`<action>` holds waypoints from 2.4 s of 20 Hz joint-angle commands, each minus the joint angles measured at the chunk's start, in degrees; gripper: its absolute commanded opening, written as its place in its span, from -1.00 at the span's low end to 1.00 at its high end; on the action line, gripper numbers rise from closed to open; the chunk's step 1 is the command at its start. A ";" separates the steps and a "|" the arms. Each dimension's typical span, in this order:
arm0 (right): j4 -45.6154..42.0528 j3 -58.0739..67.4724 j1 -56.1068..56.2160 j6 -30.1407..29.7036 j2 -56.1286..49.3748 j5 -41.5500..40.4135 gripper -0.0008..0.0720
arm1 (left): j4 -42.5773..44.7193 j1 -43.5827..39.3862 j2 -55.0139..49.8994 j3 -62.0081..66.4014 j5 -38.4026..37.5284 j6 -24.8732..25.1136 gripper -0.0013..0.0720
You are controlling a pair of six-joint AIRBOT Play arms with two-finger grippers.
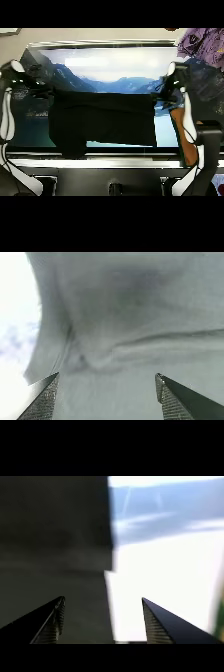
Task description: Fold the clothes and pants, and hang the long-sleeved shirts on hangers.
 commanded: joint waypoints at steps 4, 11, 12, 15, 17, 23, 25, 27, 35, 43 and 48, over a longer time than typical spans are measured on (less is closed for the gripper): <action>18.67 -13.90 -19.10 -10.88 18.16 -6.29 0.53 | -14.60 16.72 21.09 -25.16 2.38 1.18 0.93; 27.41 -42.60 -25.75 -17.90 30.99 -14.49 0.53 | -20.63 23.12 45.53 -73.77 15.30 3.43 0.93; 27.36 -44.13 -25.75 -18.27 31.04 -14.62 0.53 | -20.63 22.53 46.38 -76.85 15.69 4.28 0.93; 27.39 -46.12 -25.75 -18.53 31.04 -15.32 0.53 | -20.59 21.49 46.53 -82.60 16.79 4.68 0.93; 27.52 -46.14 -25.75 -18.51 31.04 -15.98 0.53 | -20.55 21.20 46.49 -84.17 17.81 4.66 0.93; 27.78 -46.14 -25.75 -18.51 31.04 -16.50 0.53 | -19.32 21.20 46.42 -84.59 17.86 4.59 0.93; 27.82 -46.14 -25.75 -18.47 31.04 -17.22 0.53 | -19.34 21.20 46.38 -84.72 18.14 4.63 0.93; 28.50 -46.18 -25.75 -18.25 31.04 -17.99 0.52 | -19.39 21.09 45.64 -85.37 18.43 4.68 0.93; 30.16 -46.18 -25.75 -17.59 31.04 -18.73 0.52 | -22.49 10.75 41.11 -86.79 22.75 5.97 0.37; 22.71 -50.66 -25.75 -17.00 31.04 -15.74 0.53 | -24.94 8.13 41.07 -86.58 23.30 7.65 -0.93; 24.52 -58.82 -25.75 -19.96 31.04 -18.49 0.53 | -24.98 8.13 41.09 -85.24 21.75 7.67 -0.93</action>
